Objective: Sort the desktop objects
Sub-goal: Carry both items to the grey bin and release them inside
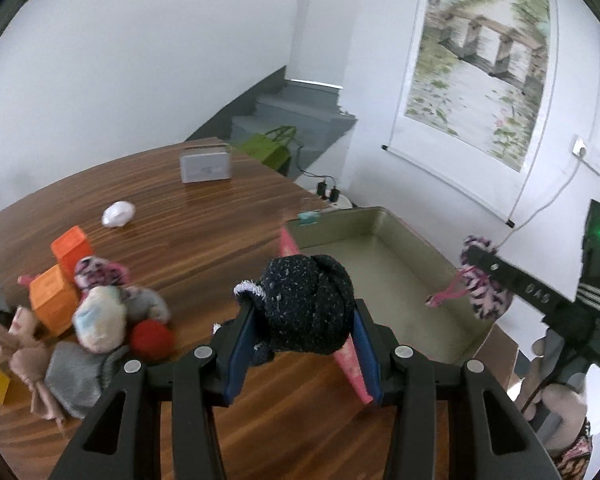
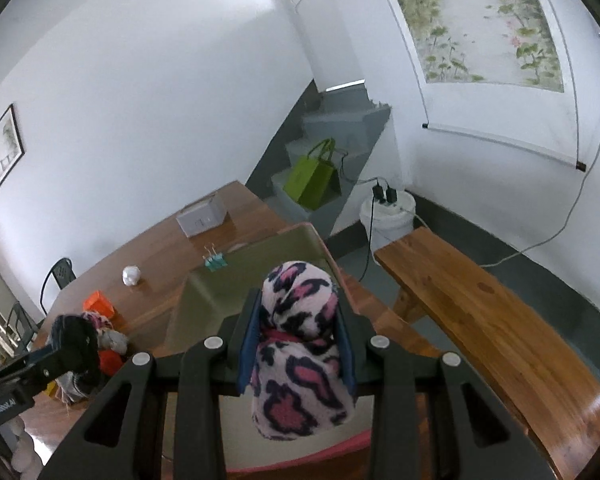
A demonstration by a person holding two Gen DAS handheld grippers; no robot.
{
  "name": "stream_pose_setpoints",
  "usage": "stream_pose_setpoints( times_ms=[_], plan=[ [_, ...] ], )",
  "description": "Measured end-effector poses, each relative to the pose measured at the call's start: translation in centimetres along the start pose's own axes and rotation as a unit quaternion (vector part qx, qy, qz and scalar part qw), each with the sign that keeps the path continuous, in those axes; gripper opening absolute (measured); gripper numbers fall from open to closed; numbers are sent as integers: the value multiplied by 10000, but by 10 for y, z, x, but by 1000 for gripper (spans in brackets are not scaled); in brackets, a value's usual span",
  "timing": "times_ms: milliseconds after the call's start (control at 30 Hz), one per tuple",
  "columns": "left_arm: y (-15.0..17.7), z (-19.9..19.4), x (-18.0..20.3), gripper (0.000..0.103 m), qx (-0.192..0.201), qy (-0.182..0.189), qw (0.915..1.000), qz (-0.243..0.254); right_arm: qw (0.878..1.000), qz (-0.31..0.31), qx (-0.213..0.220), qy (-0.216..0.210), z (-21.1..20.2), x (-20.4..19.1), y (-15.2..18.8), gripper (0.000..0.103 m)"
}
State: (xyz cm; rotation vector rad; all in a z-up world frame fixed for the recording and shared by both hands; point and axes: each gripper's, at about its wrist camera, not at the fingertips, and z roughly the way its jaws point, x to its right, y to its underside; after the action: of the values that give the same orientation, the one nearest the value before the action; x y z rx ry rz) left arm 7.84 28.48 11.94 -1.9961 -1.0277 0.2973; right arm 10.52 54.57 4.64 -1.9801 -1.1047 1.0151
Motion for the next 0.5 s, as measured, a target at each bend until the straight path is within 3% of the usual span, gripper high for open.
stream_pose_setpoints(
  times_ms=[133, 500],
  plan=[
    [-7, 13, 20, 48, -28, 134, 9998, 148, 9998, 36, -172, -35, 10, 9, 0, 41],
    [-16, 53, 61, 48, -290, 649, 9966, 428, 9993, 330, -130, 77, 5, 31, 6, 41]
  ],
)
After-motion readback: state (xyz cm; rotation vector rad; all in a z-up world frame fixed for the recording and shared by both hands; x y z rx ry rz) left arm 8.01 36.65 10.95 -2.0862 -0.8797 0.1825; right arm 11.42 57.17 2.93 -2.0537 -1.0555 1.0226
